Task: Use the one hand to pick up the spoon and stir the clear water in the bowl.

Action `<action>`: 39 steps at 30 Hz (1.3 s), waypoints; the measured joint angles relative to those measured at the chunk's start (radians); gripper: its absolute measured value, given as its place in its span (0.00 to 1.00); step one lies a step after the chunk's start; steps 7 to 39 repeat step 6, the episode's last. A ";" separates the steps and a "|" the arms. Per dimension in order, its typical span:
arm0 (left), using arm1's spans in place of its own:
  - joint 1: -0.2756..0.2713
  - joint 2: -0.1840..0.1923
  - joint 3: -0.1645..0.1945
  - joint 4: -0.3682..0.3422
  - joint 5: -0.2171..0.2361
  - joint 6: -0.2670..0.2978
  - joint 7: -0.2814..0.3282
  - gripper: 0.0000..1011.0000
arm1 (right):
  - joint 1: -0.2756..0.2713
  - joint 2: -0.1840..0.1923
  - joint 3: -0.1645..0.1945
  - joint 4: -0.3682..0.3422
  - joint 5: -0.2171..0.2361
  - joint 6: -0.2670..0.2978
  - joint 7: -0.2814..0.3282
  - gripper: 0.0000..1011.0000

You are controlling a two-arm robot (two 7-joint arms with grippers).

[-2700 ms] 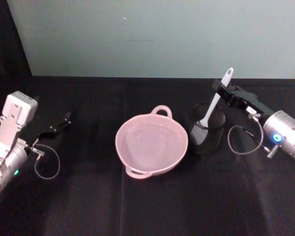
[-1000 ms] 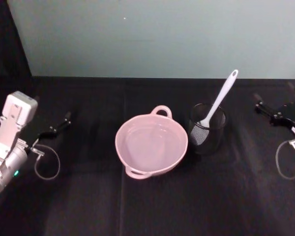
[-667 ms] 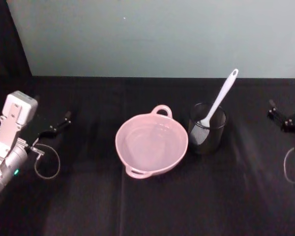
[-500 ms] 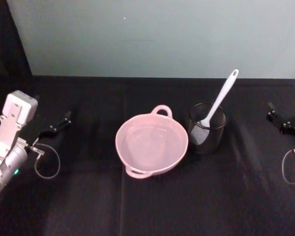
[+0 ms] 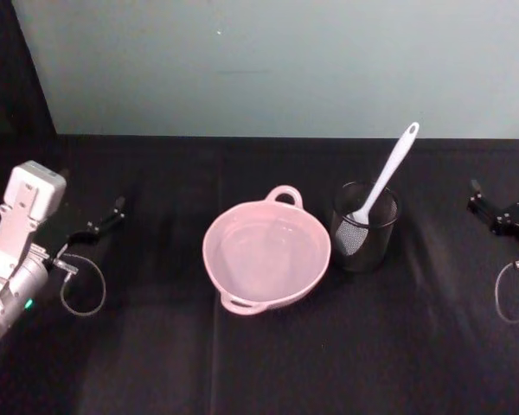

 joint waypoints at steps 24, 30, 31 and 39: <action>0.000 0.000 0.000 0.000 0.000 0.000 0.000 1.00 | -0.001 0.001 -0.001 -0.002 0.001 0.001 0.000 0.99; 0.000 0.000 0.000 0.000 0.000 0.000 0.000 1.00 | -0.001 0.001 -0.001 -0.002 0.001 0.001 0.000 0.99; 0.000 0.000 0.000 0.000 0.000 0.000 0.000 1.00 | -0.001 0.001 -0.001 -0.002 0.001 0.001 0.000 0.99; 0.000 0.000 0.000 0.000 0.000 0.000 0.000 1.00 | -0.001 0.001 -0.001 -0.002 0.001 0.001 0.000 0.99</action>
